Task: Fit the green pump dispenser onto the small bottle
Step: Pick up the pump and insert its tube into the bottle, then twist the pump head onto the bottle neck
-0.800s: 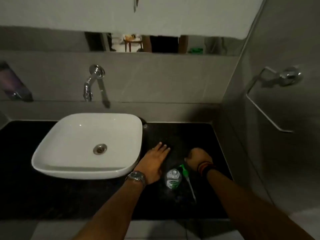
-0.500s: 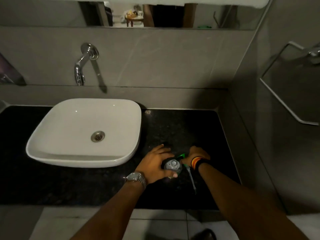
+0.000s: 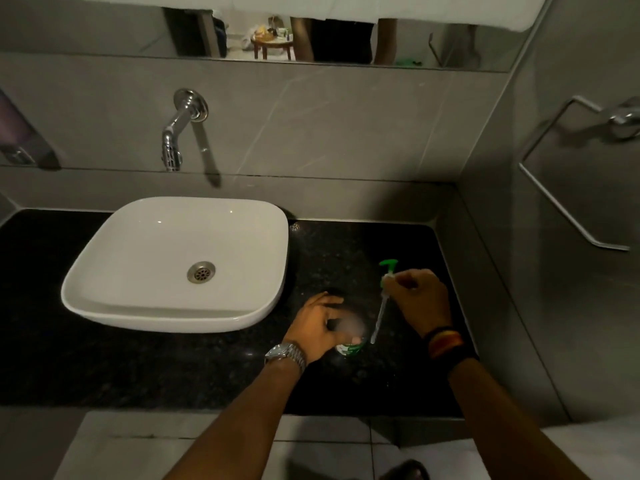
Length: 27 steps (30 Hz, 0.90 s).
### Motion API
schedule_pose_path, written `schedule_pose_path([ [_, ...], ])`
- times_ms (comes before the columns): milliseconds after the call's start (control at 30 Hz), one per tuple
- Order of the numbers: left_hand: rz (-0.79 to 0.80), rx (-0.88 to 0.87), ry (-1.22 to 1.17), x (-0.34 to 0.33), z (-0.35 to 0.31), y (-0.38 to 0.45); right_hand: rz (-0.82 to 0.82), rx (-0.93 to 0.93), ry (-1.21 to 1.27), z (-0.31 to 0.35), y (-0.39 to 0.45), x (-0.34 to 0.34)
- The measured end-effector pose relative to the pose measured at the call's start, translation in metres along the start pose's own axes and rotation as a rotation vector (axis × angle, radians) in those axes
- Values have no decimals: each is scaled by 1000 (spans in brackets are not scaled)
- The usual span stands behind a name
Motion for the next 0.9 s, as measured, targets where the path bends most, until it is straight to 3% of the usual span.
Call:
schedule_pose_path([
  [133,-8,-9,-22,-6,5,-6,-193,165,355,44,-39,38],
  [333,-43,-103,142,-8,9,-12,-302,271,353,59,-59,27],
  [633,-122,-115,110,-5,-9,-14,-162,309,222,24,-55,-15],
  [900,-102,-38,29,-12,7,-6,114,261,-41,-12,-56,-63],
])
Point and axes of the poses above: each hand's wrist, its own y-axis towards the middle knuckle, its own x-axis out of the back of the hand, z = x × y, the point moved 8 cm from there along y, towards the middle knuckle, and after that the axes turned 11 degrees about x, right-handed, at the moved point
